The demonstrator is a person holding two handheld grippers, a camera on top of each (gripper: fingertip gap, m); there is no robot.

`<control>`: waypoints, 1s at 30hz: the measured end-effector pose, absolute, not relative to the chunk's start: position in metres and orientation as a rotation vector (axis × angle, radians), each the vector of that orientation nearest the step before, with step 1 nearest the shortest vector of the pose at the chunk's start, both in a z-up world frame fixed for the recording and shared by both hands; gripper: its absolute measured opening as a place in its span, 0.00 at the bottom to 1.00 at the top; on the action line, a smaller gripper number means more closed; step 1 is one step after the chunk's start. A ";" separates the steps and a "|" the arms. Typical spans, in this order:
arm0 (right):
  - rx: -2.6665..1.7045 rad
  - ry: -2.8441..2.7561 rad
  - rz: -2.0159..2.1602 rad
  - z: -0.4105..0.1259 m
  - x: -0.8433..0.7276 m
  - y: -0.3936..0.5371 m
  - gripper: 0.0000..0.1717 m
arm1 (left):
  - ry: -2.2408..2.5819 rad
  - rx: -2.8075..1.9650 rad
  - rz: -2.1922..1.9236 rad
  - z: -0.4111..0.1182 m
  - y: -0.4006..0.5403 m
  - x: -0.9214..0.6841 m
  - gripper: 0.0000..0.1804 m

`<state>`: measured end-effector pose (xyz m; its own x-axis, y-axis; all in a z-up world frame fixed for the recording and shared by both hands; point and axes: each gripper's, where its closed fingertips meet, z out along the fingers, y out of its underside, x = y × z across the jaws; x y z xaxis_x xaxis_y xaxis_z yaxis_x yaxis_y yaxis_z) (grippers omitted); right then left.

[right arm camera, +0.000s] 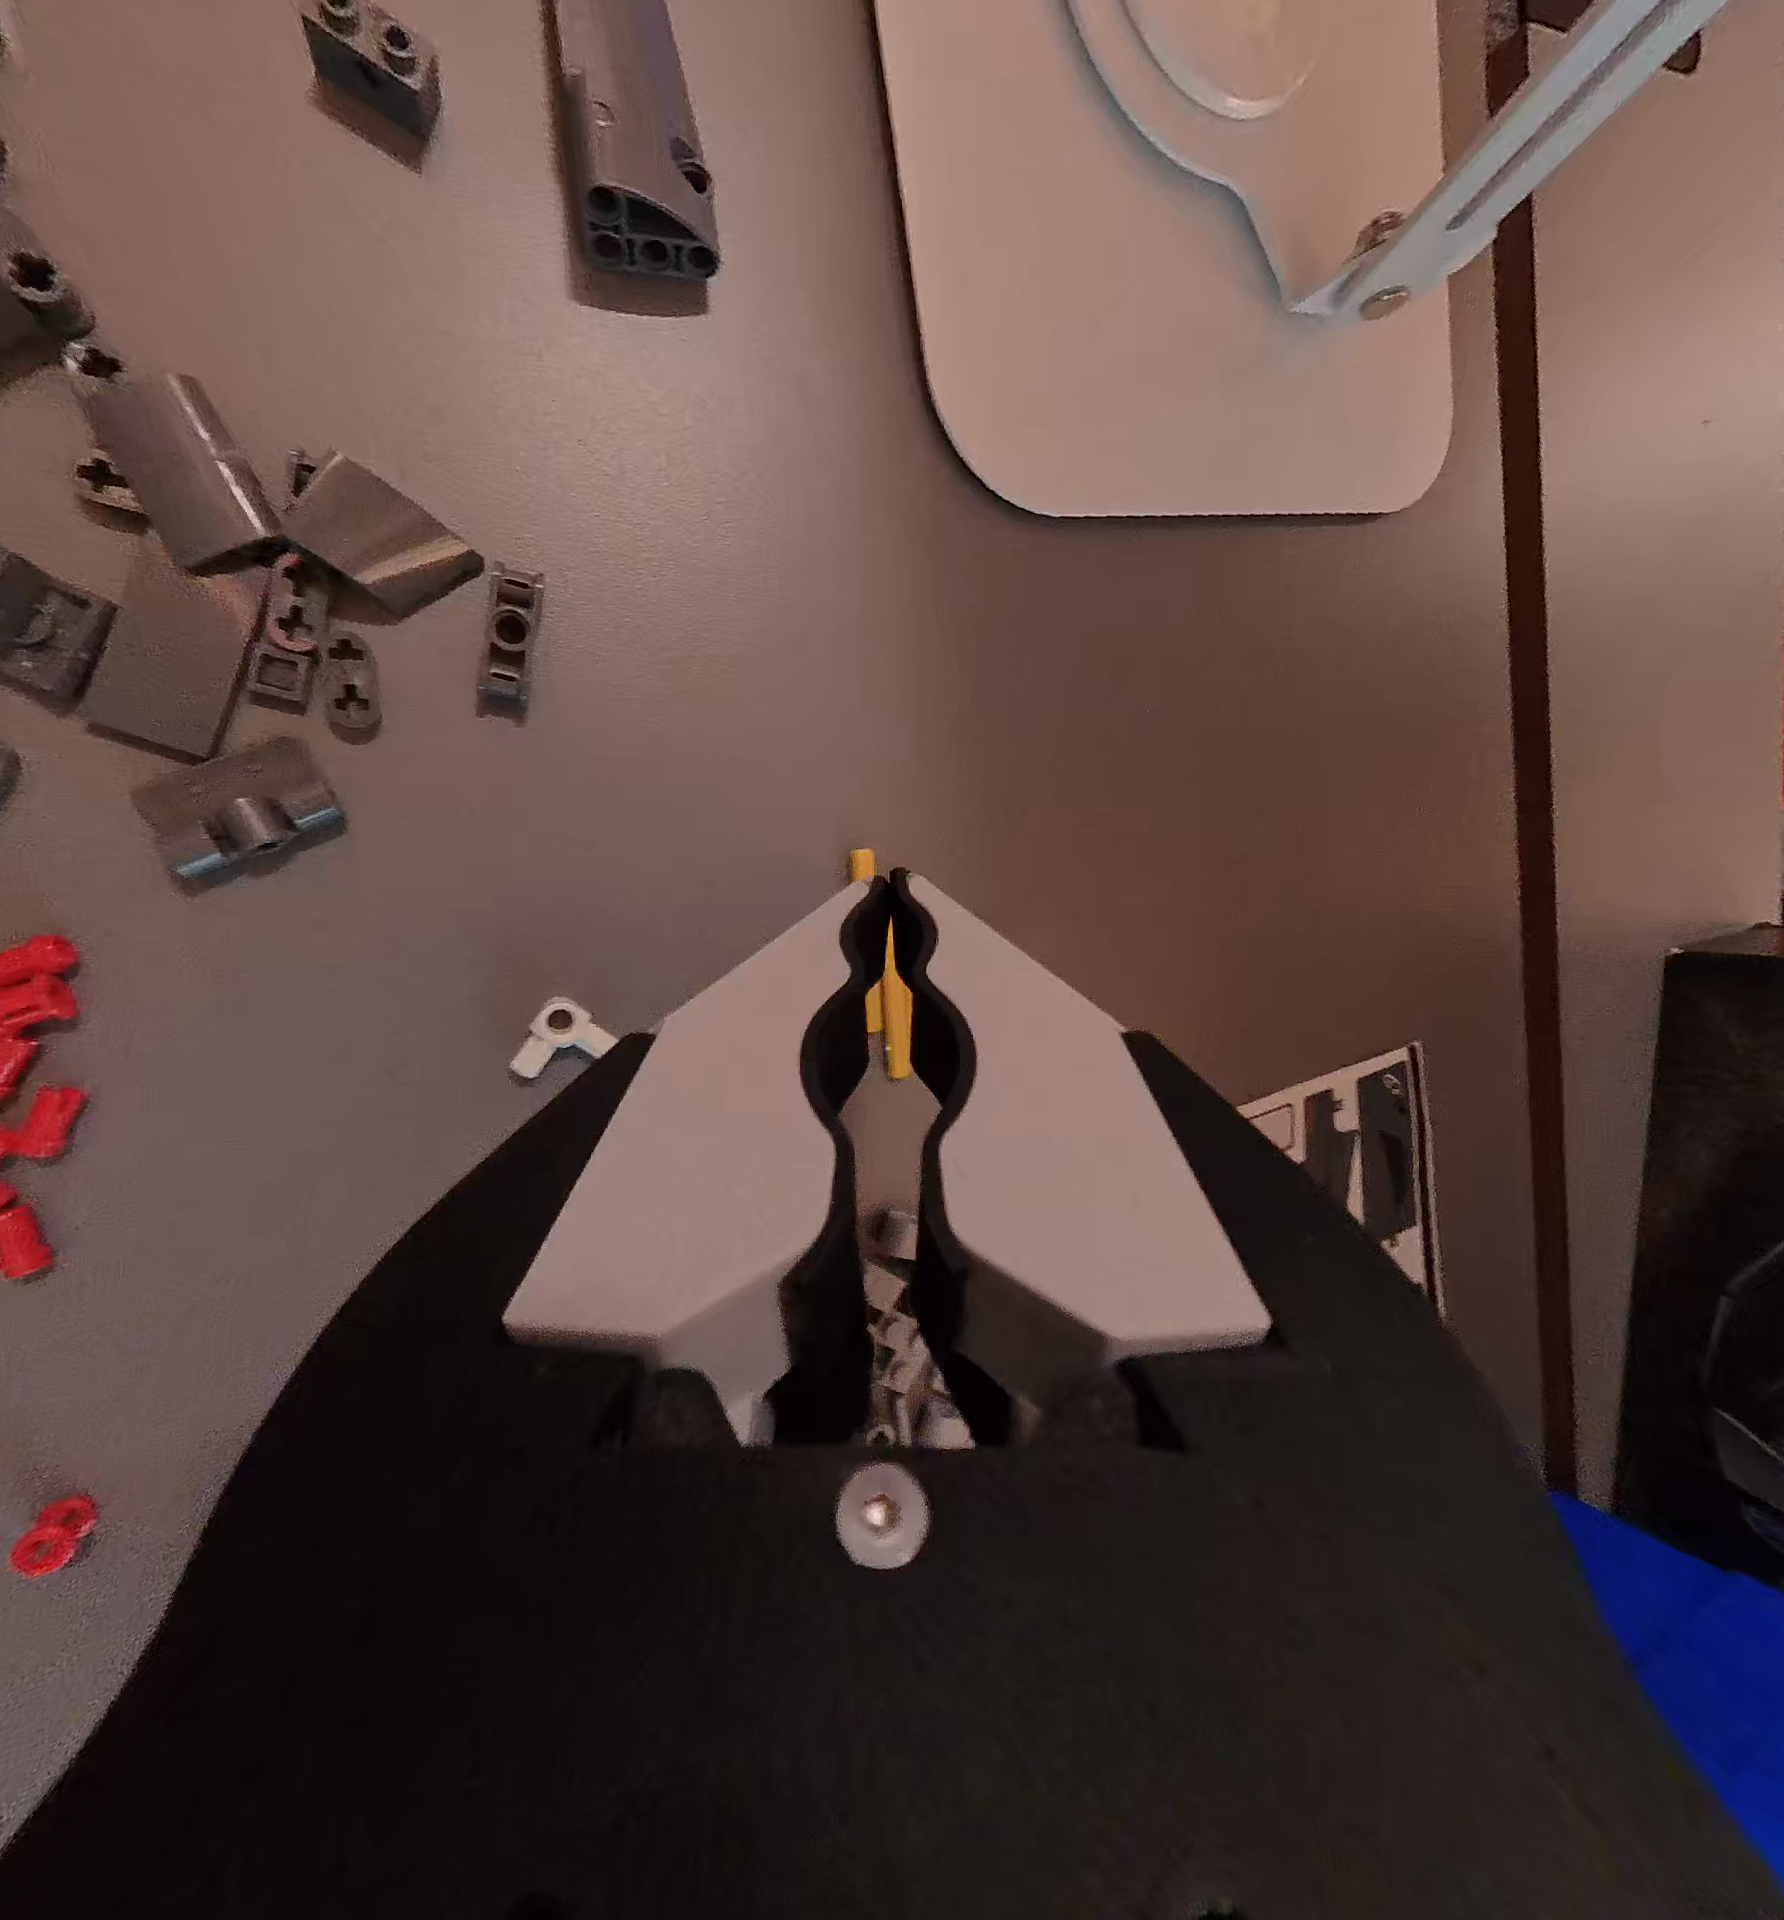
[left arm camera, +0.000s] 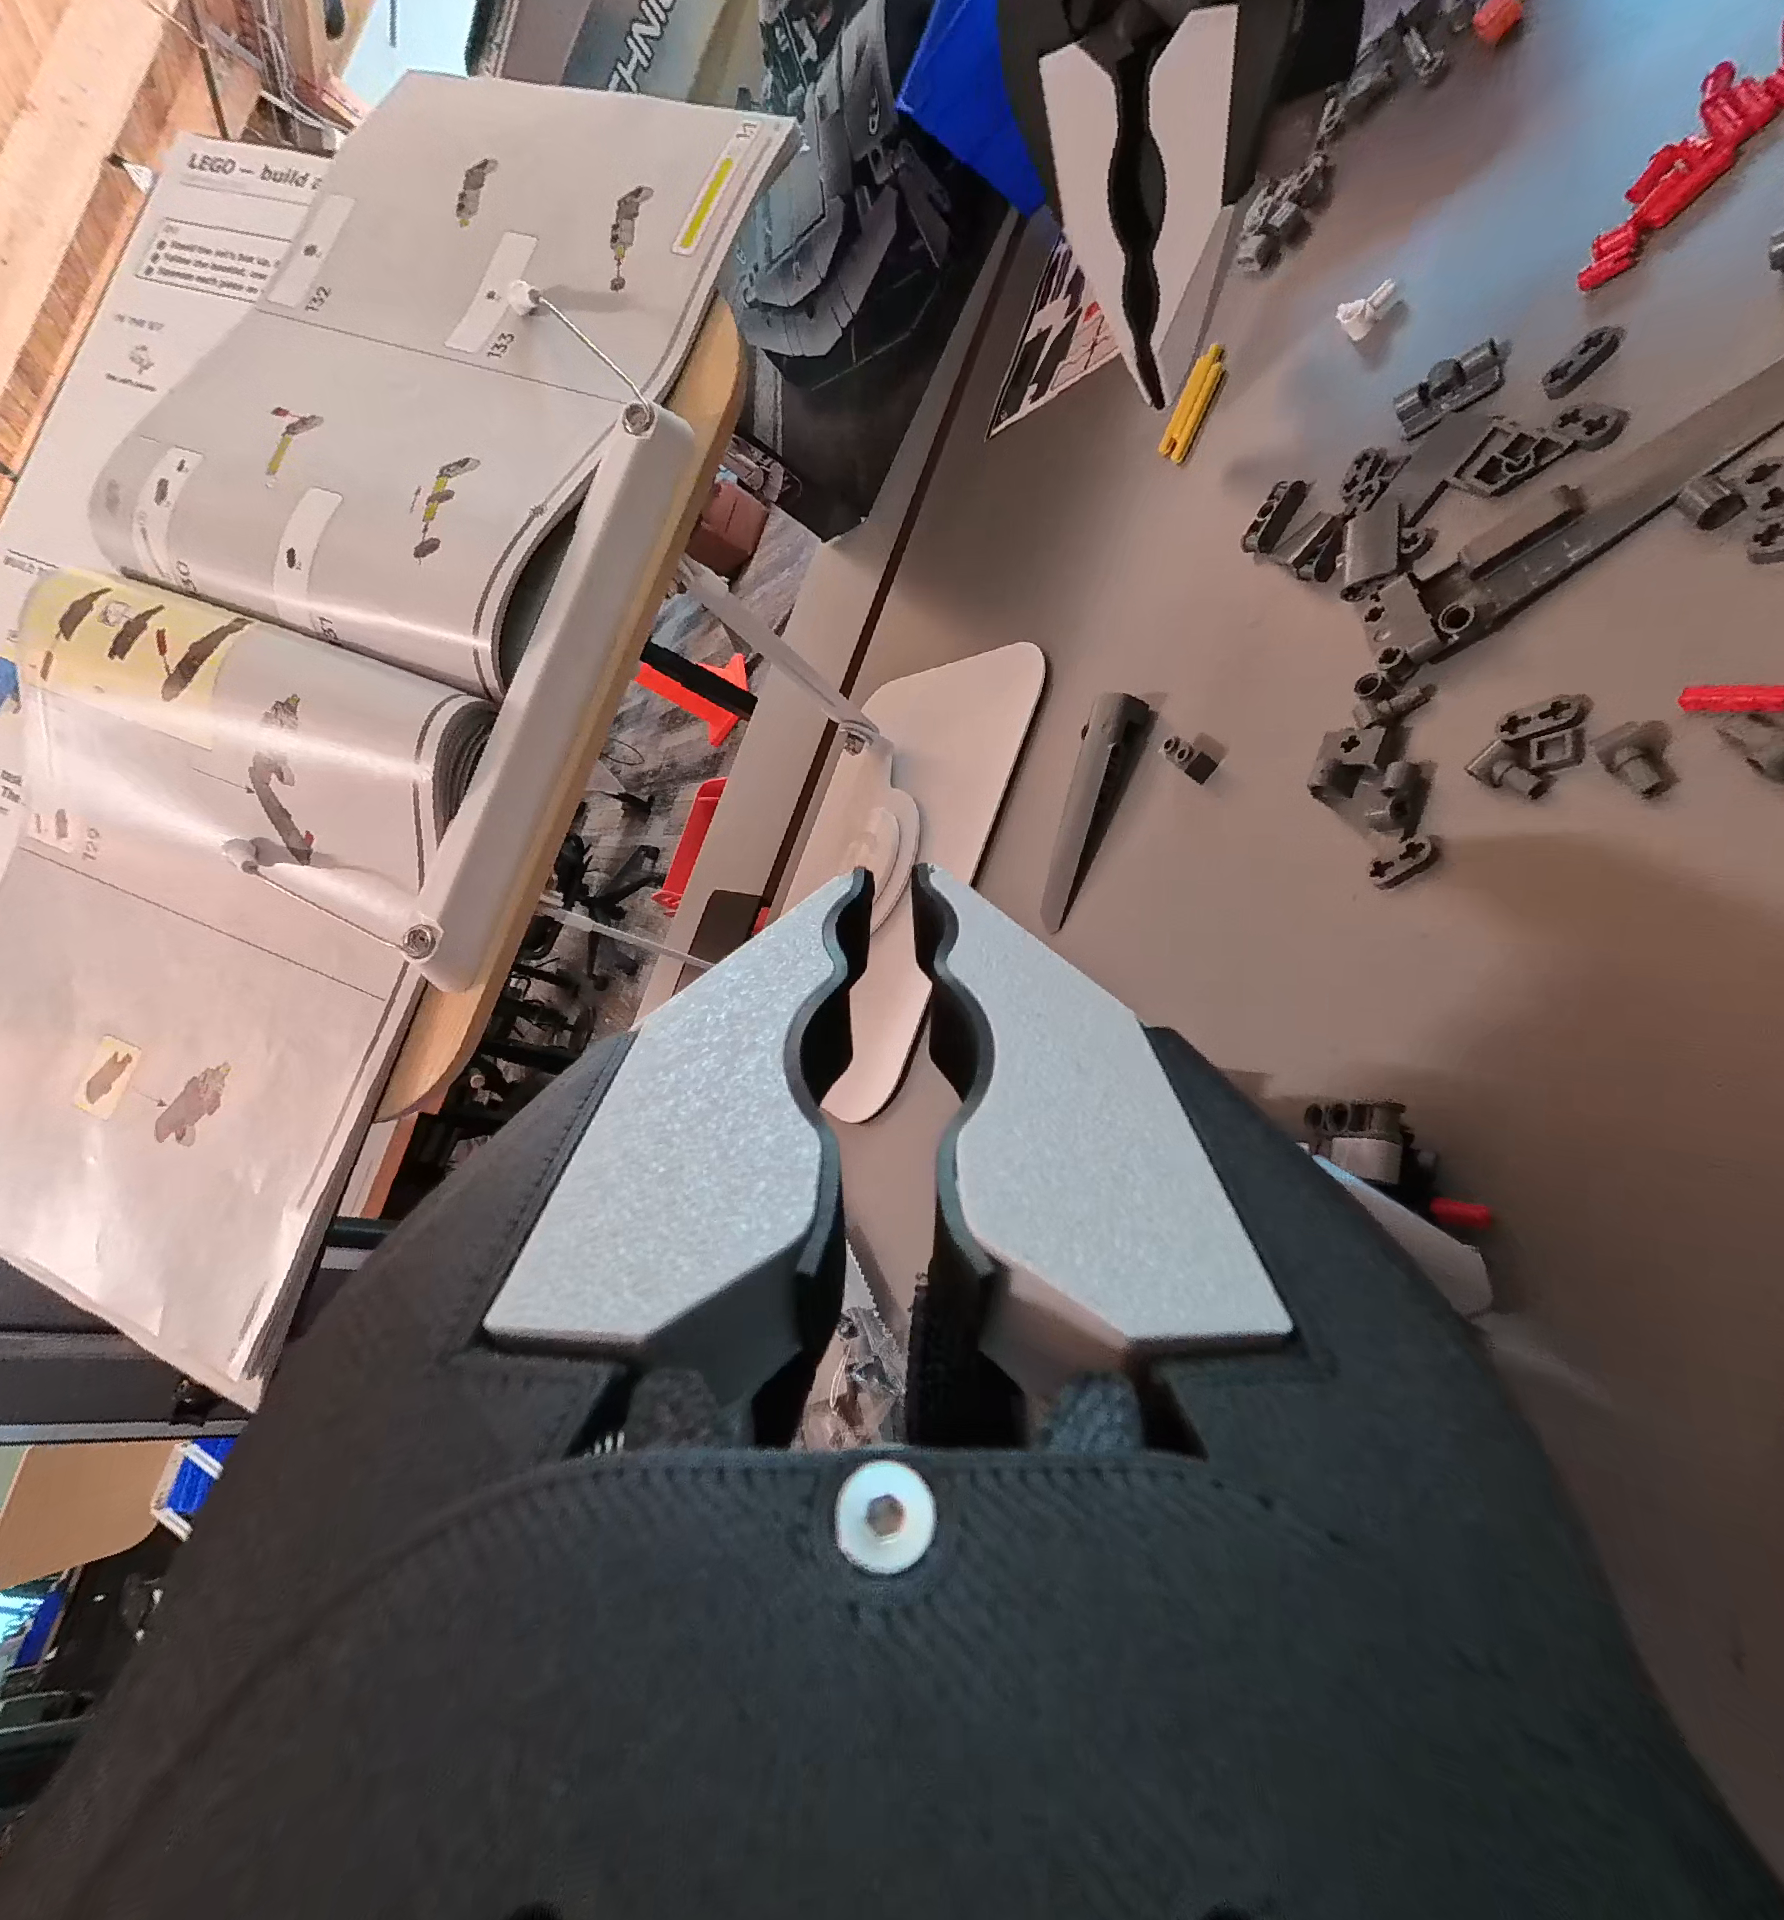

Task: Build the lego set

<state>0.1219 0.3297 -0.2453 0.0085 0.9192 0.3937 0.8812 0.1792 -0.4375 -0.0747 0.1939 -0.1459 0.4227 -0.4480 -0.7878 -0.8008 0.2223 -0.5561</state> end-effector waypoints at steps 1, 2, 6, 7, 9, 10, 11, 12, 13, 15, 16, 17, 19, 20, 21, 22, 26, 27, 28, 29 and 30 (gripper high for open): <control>-1.688 -1.858 0.068 -0.244 0.122 0.333 0.00 | 1.205 -1.411 0.352 -0.146 0.194 -0.075 0.04; -1.687 -1.863 0.061 -0.244 0.123 0.334 0.00 | 1.209 -1.411 0.352 -0.147 0.194 -0.074 0.04; -1.689 -1.900 0.091 -0.245 0.121 0.333 0.05 | 1.214 -1.412 0.351 -0.148 0.195 -0.074 0.04; -1.681 -1.914 0.098 -0.245 0.120 0.332 0.05 | 1.214 -1.412 0.350 -0.148 0.195 -0.073 0.03; -1.664 -1.942 0.133 -0.244 0.117 0.328 0.05 | 1.216 -1.409 0.347 -0.147 0.194 -0.073 0.03; -1.662 -1.955 0.153 -0.245 0.116 0.326 0.06 | 1.217 -1.408 0.346 -0.147 0.194 -0.073 0.03; -1.660 -1.968 0.165 -0.246 0.115 0.325 0.06 | 1.218 -1.407 0.346 -0.147 0.194 -0.072 0.03; -1.656 -1.984 0.169 -0.247 0.115 0.324 0.06 | 1.219 -1.406 0.347 -0.147 0.194 -0.072 0.03; -1.657 -1.998 0.165 -0.249 0.115 0.324 0.06 | 1.220 -1.405 0.346 -0.147 0.194 -0.072 0.03; -1.667 -2.015 0.141 -0.253 0.115 0.327 0.06 | 1.222 -1.405 0.347 -0.147 0.194 -0.072 0.04; -1.670 -2.023 0.137 -0.254 0.116 0.328 0.06 | 1.222 -1.405 0.347 -0.147 0.193 -0.072 0.04; -1.674 -2.029 0.143 -0.255 0.116 0.329 0.06 | 1.223 -1.405 0.347 -0.147 0.193 -0.072 0.04; -1.688 -2.040 0.165 -0.256 0.115 0.328 0.05 | 1.222 -1.404 0.347 -0.146 0.193 -0.073 0.03; -1.698 -2.045 0.169 -0.257 0.116 0.328 0.04 | 1.222 -1.404 0.346 -0.146 0.193 -0.073 0.03; -1.709 -2.051 0.163 -0.260 0.117 0.329 0.04 | 1.222 -1.403 0.346 -0.146 0.193 -0.073 0.03; -1.720 -2.059 0.153 -0.262 0.118 0.331 0.04 | 1.222 -1.403 0.345 -0.146 0.193 -0.073 0.03; -1.742 -2.051 0.191 -0.265 0.117 0.332 0.01 | 1.226 -1.404 0.346 -0.147 0.193 -0.073 0.04; -1.745 -2.048 0.206 -0.265 0.117 0.332 0.01 | 1.226 -1.404 0.344 -0.147 0.193 -0.073 0.03; -1.751 -2.042 0.226 -0.265 0.116 0.331 0.01 | 1.226 -1.404 0.343 -0.147 0.193 -0.073 0.03; -1.757 -2.035 0.245 -0.265 0.116 0.331 0.01 | 1.227 -1.404 0.344 -0.147 0.193 -0.072 0.03; -1.760 -2.025 0.256 -0.264 0.116 0.331 0.00 | 1.227 -1.403 0.345 -0.146 0.193 -0.072 0.03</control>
